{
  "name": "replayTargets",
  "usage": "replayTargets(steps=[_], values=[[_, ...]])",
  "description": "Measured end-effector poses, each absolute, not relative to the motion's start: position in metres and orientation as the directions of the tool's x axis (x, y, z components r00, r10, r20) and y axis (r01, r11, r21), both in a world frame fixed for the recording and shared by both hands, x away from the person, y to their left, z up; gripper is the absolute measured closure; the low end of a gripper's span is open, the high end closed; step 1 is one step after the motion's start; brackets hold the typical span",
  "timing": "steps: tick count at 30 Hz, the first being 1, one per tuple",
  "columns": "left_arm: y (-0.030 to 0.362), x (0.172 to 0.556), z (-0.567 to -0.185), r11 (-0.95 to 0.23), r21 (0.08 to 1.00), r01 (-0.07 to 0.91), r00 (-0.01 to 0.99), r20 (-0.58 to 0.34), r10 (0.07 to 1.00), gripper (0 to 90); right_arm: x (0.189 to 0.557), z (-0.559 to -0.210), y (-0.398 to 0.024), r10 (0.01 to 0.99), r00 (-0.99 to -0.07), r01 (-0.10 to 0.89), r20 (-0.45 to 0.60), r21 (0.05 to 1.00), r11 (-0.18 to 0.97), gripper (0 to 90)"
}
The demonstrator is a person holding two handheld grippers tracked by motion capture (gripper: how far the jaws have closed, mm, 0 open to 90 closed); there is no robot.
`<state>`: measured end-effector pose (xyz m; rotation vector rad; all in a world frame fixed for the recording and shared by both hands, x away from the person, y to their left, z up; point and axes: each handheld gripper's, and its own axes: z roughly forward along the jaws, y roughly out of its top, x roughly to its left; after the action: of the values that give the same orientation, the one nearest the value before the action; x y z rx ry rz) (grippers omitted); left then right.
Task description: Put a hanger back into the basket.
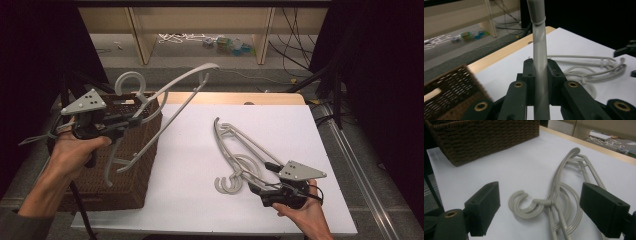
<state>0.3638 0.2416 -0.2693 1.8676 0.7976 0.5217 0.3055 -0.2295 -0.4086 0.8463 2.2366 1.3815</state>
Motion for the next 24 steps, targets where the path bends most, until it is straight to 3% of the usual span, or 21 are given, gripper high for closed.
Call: replayTargets(steps=[24], values=[[0.315,0.386,-0.292,-0.291,0.913,0.288,0.604,0.062,0.794,79.5,0.303,-0.409,-0.237,0.678,-0.735,0.309,0.008,0.894,0.325,17.7]])
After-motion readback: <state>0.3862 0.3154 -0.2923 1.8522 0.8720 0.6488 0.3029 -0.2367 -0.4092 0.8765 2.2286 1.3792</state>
